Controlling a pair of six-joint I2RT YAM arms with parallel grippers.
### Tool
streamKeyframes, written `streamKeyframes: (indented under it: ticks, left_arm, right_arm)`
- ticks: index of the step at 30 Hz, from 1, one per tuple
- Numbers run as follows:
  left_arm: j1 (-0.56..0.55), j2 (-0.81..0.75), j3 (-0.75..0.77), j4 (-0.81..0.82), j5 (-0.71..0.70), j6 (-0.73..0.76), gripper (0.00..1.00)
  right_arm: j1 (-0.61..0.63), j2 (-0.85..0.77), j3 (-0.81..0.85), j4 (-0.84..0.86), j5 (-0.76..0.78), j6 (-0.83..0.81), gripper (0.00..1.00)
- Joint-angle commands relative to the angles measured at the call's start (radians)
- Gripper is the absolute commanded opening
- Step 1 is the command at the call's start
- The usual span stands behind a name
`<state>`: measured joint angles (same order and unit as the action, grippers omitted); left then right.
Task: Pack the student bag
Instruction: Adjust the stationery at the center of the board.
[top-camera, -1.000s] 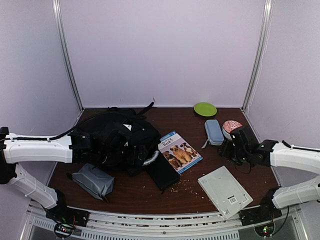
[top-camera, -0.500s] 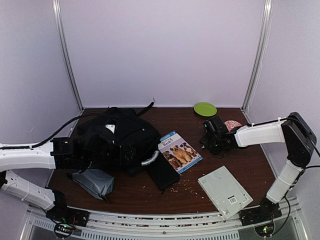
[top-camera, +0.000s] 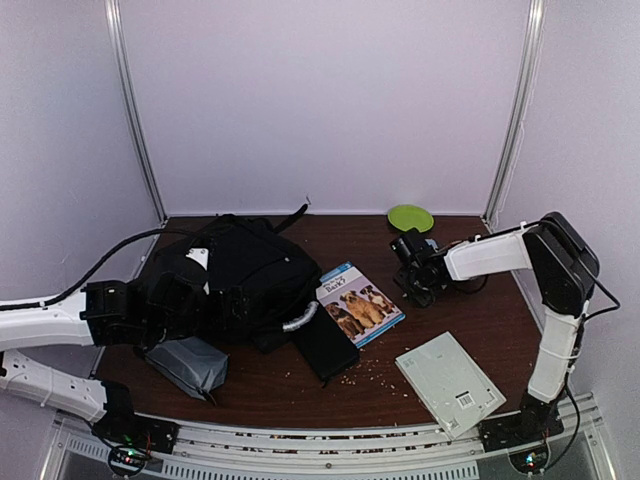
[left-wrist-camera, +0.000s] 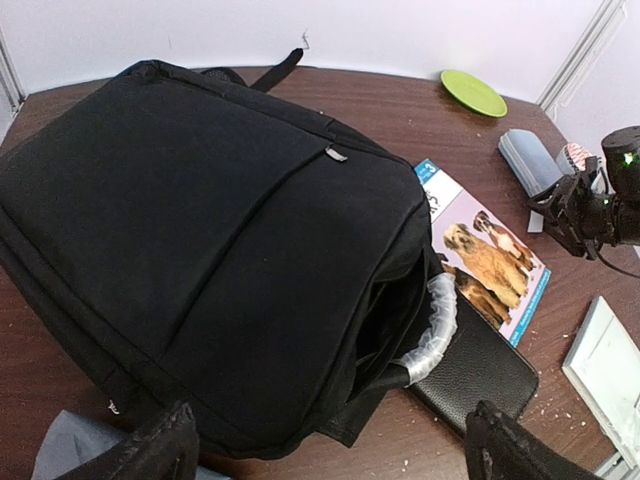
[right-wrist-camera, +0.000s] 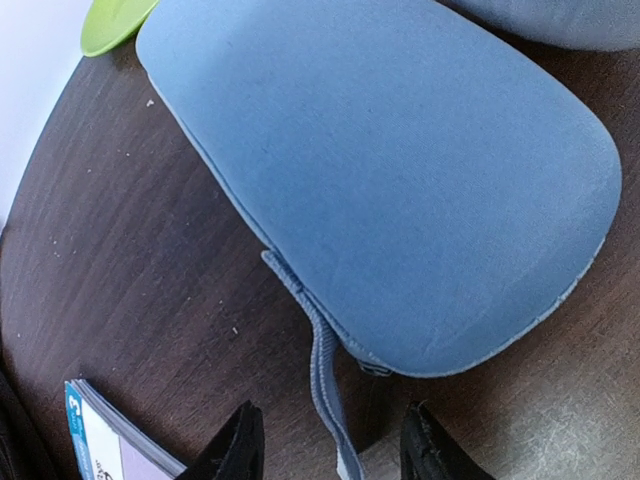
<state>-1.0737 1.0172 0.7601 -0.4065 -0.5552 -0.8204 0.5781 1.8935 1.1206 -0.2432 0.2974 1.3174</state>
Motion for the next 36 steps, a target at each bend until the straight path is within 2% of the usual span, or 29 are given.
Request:
streamKeyframes:
  ticks: [1,4,9,12,15,17,19,25,29,36]
  left_arm:
    - [0.000,-0.044,-0.024,-0.003,-0.047,0.018,0.95]
    - [0.000,-0.058,-0.031,-0.010,-0.053,0.020,0.95]
    - [0.000,-0.069,-0.038,-0.008,-0.055,0.024,0.95]
    - [-0.001,-0.068,-0.039,-0.002,-0.046,0.025,0.95]
    - [0.000,-0.068,-0.039,0.001,-0.039,0.019,0.95]
    - [0.000,-0.073,-0.045,0.005,-0.038,0.013,0.95]
    - [0.000,-0.078,-0.053,0.014,-0.038,0.011,0.95]
    - [0.000,-0.079,-0.066,0.040,-0.031,0.014,0.95]
    - [0.000,-0.086,-0.062,0.031,-0.027,0.023,0.95]
    - [0.000,-0.131,-0.075,0.014,-0.040,0.023,0.95]
  right_arm:
    - [-0.016,0.036,0.067,-0.079,0.047,0.013,0.45]
    - [-0.026,0.044,0.081,-0.081,0.038,0.007,0.39]
    - [-0.027,0.056,0.103,-0.104,0.016,-0.019,0.19]
    - [-0.030,0.063,0.115,-0.115,0.000,-0.033,0.18]
    - [-0.035,0.076,0.142,-0.164,-0.013,-0.035,0.29]
    - [-0.035,0.078,0.144,-0.182,-0.018,-0.035,0.32]
    - [-0.036,0.079,0.147,-0.195,-0.031,-0.035,0.29]
    - [-0.038,0.087,0.156,-0.213,-0.053,-0.037,0.14]
    - [-0.040,0.089,0.152,-0.214,-0.074,-0.057,0.00]
    - [-0.019,-0.024,0.084,-0.183,-0.089,-0.146,0.00]
